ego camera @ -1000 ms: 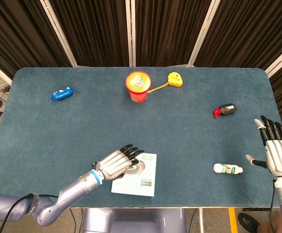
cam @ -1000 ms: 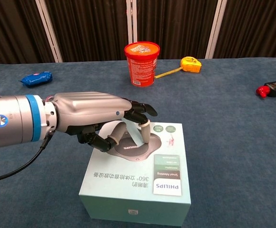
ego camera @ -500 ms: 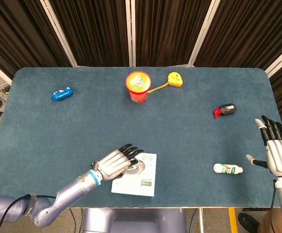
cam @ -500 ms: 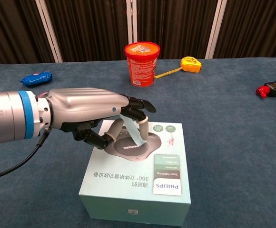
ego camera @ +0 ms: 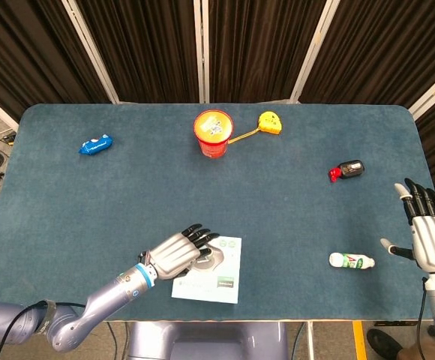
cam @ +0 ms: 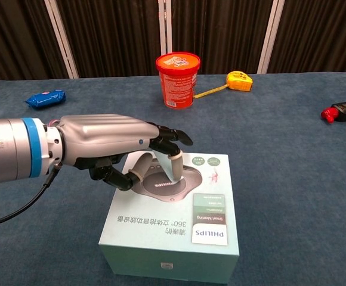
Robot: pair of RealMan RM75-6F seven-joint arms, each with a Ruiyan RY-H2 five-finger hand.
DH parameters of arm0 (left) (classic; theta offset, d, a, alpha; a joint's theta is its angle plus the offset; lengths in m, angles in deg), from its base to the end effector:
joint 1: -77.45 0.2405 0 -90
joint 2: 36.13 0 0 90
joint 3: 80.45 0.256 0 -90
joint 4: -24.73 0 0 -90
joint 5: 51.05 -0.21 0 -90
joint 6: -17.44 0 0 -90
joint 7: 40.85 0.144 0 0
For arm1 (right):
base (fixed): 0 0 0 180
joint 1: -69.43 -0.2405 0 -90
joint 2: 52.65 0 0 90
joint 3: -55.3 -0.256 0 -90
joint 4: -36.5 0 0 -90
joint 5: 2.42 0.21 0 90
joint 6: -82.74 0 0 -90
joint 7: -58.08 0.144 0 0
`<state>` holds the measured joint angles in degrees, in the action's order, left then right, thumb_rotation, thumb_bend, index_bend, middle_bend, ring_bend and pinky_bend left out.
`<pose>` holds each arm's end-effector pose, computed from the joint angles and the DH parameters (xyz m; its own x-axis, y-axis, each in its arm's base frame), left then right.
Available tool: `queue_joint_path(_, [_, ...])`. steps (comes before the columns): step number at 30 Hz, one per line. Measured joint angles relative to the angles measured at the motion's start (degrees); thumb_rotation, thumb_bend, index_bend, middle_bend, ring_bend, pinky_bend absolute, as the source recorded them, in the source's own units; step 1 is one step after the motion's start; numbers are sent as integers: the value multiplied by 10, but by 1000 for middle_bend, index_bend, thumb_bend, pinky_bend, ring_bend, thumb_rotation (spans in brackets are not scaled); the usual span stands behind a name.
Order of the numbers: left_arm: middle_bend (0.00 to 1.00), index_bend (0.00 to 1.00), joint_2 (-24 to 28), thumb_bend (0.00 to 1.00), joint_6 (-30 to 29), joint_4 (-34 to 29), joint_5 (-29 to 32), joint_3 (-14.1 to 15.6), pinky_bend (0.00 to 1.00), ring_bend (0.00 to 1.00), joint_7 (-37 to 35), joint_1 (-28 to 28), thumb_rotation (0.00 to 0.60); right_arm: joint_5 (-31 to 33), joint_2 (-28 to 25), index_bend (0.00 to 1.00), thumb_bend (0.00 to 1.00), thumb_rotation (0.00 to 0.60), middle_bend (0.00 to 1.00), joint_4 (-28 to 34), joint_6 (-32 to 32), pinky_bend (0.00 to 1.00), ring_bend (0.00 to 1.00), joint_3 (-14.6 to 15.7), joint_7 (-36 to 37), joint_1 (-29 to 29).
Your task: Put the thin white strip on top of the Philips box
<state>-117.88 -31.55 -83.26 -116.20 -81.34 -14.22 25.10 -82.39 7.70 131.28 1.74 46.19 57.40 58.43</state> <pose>-0.0689 0.2584 -0.0290 0.5897 0.3976 0.7029 0.6844 -0.7082 -0.1735 -0.2908 -0.2351 0.1884 0.3996 0.0792 0.9133 -0.9155 -0.0160 0.4019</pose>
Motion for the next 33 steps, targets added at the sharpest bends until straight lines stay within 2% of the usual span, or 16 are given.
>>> queue_joint_path(10, [0, 287, 21, 1000, -36, -12, -17, -19, 0, 0, -23, 14, 600, -2, -1, 70, 0, 600, 0, 1, 0, 0, 0, 1, 1, 0])
queue_joint_path(13, [0, 214, 38, 997, -69, -21, -22, -28, 0, 0, -28, 28, 600, -4, -1, 70, 0, 600, 0, 3, 0, 0, 0, 2, 1, 0])
queue_joint_path(14, [0, 169, 45, 965, -82, -24, -24, -30, 0, 0, -28, 33, 600, -5, -2, 69, 0, 600, 0, 4, 0, 0, 0, 2, 1, 1])
queue_joint_path(15, [0, 94, 52, 841, -95, -27, -26, -32, 0, 0, -29, 39, 600, -5, -2, 62, 0, 600, 0, 5, 0, 0, 0, 3, 1, 1])
queue_joint_path(16, [0, 34, 61, 629, -114, -32, -29, -34, 0, 0, -29, 49, 600, -6, -2, 50, 0, 600, 0, 6, 1, 0, 0, 3, 0, 1])
queue_joint_path(17, [0, 9, 67, 451, -129, -35, -31, -36, 0, 0, -29, 56, 600, -6, -3, 39, 0, 600, 0, 6, 1, 0, 0, 4, 0, 1])
queue_joint_path(18, [0, 0, 74, 215, -144, -37, -34, -37, 0, 0, -28, 64, 600, -6, -3, 23, 0, 600, 0, 7, 1, 0, 0, 4, 0, 1])
queue_joint_path(19, [0, 0, 82, 69, -167, -40, -39, -38, 0, 0, -28, 76, 600, -7, -3, 11, 0, 600, 0, 9, 2, 0, 0, 5, 0, 1])
queue_joint_path(21, [0, 0, 94, 0, -205, -42, -48, -36, 0, 0, -29, 99, 600, -8, -5, 0, 0, 600, 0, 12, 4, 0, 0, 6, -1, 1])
queue_joint_path(24, [0, 0, 113, 0, -274, -40, -75, -23, 0, 0, -34, 152, 600, -10, -8, 0, 0, 600, 0, 16, 3, 0, 0, 8, -6, 2])
queue_joint_path(28, [0, 0, 133, 0, -358, -26, -114, 14, 0, 0, -54, 238, 600, -14, -9, 0, 0, 600, 0, 20, -1, 0, 0, 11, -14, 4])
queue_joint_path(33, [0, 0, 157, 0, -396, -3, -142, 56, 0, 0, -100, 309, 600, -24, -9, 0, 0, 600, 0, 25, -7, 0, 0, 16, -23, 7])
